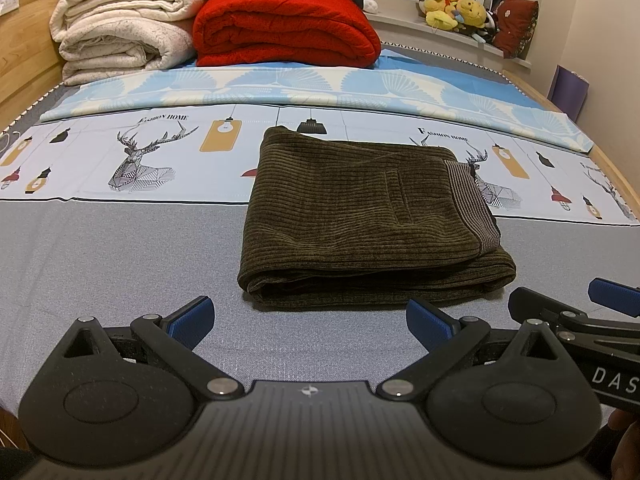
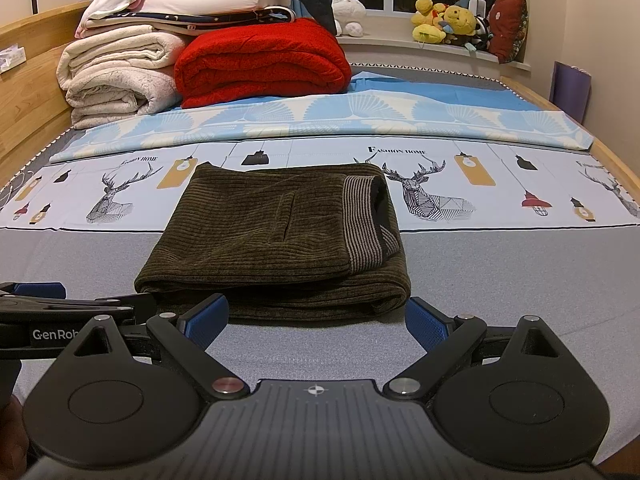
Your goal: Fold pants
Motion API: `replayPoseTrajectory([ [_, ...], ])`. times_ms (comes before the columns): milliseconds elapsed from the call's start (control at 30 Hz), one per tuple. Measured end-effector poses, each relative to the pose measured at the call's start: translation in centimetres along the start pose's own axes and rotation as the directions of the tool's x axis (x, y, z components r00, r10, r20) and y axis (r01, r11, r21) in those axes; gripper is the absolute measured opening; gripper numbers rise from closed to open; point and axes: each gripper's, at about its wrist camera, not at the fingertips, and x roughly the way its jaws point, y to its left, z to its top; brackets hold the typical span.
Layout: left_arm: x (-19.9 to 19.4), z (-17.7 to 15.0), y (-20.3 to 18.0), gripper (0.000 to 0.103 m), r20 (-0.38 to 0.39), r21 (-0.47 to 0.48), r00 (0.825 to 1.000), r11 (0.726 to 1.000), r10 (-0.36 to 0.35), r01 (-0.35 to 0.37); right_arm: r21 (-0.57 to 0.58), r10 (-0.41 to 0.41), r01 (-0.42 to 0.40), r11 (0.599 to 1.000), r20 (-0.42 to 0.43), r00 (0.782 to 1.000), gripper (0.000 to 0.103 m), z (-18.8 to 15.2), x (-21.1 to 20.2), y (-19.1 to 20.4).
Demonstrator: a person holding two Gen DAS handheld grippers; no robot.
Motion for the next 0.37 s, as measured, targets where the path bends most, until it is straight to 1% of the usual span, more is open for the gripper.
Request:
replayPoseTrajectory([
  [367,0.03,-0.04,0.02,0.102,0.000,0.000,1.000,1.000,0.000,0.000,0.000,0.000,0.000,1.000,-0.001,1.000,0.095,0.01,0.00,-0.02],
])
